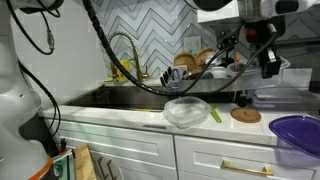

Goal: Move both of the lunchboxes to the sink at once

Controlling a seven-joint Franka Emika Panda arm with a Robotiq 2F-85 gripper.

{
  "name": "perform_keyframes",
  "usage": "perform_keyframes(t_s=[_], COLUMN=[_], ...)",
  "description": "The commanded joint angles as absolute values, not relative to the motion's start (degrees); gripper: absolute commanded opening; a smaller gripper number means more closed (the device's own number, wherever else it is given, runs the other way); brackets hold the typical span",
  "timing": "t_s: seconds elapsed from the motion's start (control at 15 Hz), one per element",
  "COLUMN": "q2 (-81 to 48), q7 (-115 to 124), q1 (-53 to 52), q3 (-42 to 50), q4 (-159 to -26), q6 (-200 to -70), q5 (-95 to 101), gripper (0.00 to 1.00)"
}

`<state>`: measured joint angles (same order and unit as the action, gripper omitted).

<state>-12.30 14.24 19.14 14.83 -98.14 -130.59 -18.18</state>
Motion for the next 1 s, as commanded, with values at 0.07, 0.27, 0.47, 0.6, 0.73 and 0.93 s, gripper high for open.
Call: perform_keyframes(t_s=[0.07,0.27,0.47,0.6,0.73,0.93], q2=[-7.29,-4.95,-1.76,0.16,1.59,2.83], q7=[14.96,14.28,13.23,13.45,11.58,4.79], q1=[18.19,18.15,18.16,17.98,17.88,17.40], q3=[15.38,15.40,15.38,15.45,15.36,15.15], q4=[-102.34,-103.89,-106.52,-108.46,-109.98,-112.29], q6=[-132.76,-132.22,-131.26,-129.56,-125.68,-119.00], q5=[-16.48,-16.20,-16.25,-15.07,-14.75,-15.15], gripper=[0.01,0.01,0.01,0.01,0.01,0.01])
